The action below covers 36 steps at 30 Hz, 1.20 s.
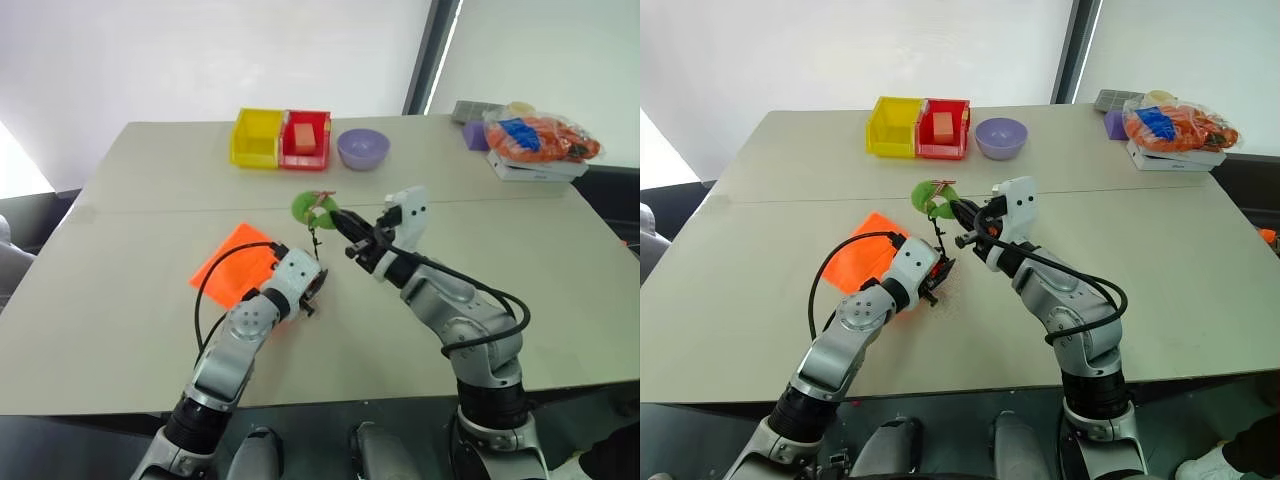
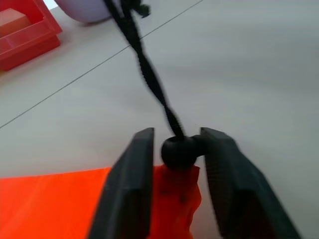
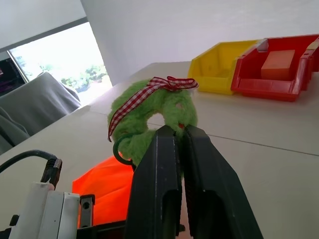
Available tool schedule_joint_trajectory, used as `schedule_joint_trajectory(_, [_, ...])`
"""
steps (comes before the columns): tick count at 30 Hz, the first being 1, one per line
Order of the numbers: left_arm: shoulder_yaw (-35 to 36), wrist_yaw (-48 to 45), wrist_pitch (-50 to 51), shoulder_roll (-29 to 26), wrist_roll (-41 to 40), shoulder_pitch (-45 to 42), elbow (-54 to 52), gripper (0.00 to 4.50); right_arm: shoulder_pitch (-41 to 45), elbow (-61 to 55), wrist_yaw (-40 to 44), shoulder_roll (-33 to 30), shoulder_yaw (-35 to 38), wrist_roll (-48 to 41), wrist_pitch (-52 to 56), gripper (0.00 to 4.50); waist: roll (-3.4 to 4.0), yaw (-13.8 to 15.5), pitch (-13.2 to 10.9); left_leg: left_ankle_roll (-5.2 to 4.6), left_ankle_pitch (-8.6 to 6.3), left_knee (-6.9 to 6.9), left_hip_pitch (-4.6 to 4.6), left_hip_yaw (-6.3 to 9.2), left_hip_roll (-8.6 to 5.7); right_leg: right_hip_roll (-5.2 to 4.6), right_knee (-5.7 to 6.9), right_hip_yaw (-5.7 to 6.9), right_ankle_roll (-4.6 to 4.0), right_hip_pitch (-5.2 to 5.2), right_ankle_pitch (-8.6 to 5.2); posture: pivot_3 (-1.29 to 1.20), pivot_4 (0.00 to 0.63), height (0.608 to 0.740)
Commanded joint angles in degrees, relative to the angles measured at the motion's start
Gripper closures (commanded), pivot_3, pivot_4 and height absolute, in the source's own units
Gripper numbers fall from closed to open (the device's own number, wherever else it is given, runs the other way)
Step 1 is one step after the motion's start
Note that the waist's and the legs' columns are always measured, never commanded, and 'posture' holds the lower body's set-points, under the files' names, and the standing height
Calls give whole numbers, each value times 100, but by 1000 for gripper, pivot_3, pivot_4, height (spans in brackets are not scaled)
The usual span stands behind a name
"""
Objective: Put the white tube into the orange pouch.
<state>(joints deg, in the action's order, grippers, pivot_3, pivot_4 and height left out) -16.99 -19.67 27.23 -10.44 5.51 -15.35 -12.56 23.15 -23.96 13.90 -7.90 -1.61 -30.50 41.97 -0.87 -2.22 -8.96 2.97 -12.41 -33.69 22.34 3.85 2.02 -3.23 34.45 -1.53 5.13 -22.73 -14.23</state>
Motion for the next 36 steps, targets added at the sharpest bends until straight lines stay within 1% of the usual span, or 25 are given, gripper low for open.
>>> schedule_joint_trajectory(1, [76,1,-30,20,-53,-23,-253,4261,62,-341,28,-13,9,-26,-131,4500,0,1,0,0,0,0,0,0,0,0,0,0,0,0,0,0,150,740])
schedule_joint_trajectory(7, [128,36,71,-28,-17,-33,-249,4261,65,-338,29,-14,15,-16,-139,4500,0,0,0,0,0,0,0,0,0,0,0,0,1,0,0,0,150,740])
schedule_joint_trajectory(10, [188,-80,163,-164,-57,1,-315,4261,63,-320,16,-37,50,11,-155,4500,0,-7,0,0,0,0,0,0,0,0,0,0,1,0,0,0,150,740])
schedule_joint_trajectory(13, [148,-463,200,-593,-73,106,-407,4261,101,-195,-108,-97,204,166,-266,4500,1,-16,1,0,0,1,0,0,0,0,0,0,0,-2,0,0,150,740])
schedule_joint_trajectory(19, [295,-1313,373,-1473,-440,422,-664,4261,459,578,-722,-234,680,789,-671,4500,3,-21,0,1,-1,3,0,-1,0,-3,-6,0,-5,-3,3,0,150,740])
schedule_joint_trajectory(25, [592,-1776,239,-2172,-688,740,-693,4261,674,1248,-1297,-333,1000,1293,-873,4500,8,-27,1,1,0,23,-2,-5,1,-5,-11,-1,-8,-9,5,0,150,740])
schedule_joint_trajectory(30, [621,-1961,101,-2371,-838,761,-646,4261,696,1473,-1413,-357,978,1442,-797,4500,10,-27,1,0,0,44,-5,-5,1,-3,-11,-1,-8,-16,4,0,150,740])
schedule_joint_trajectory(33, [597,-1947,84,-2258,-942,703,-655,4261,643,1462,-1313,-355,850,1437,-680,4500,9,-26,1,0,0,44,-5,-6,1,-3,-11,-1,-8,-16,4,0,150,740])
schedule_joint_trajectory(34, [628,-1968,124,-2187,-1058,678,-677,3761,619,1437,-1153,-368,808,1339,-603,4500,10,-24,1,0,0,44,-5,-6,1,-3,-12,-1,-7,-15,4,0,150,740])
schedule_joint_trajectory(35, [684,-2023,182,-2109,-1240,654,-732,3216,581,1390,-963,-380,778,1198,-495,4156,10,-21,1,0,0,44,-5,-6,1,-3,-12,-1,-7,-14,4,0,150,740])
schedule_joint_trajectory(36, [721,-2059,217,-2065,-1364,639,-772,2852,556,1358,-830,-388,762,1105,-414,3746,9,-21,1,0,0,44,-5,-6,1,-3,-13,-1,-7,-13,4,0,150,740])
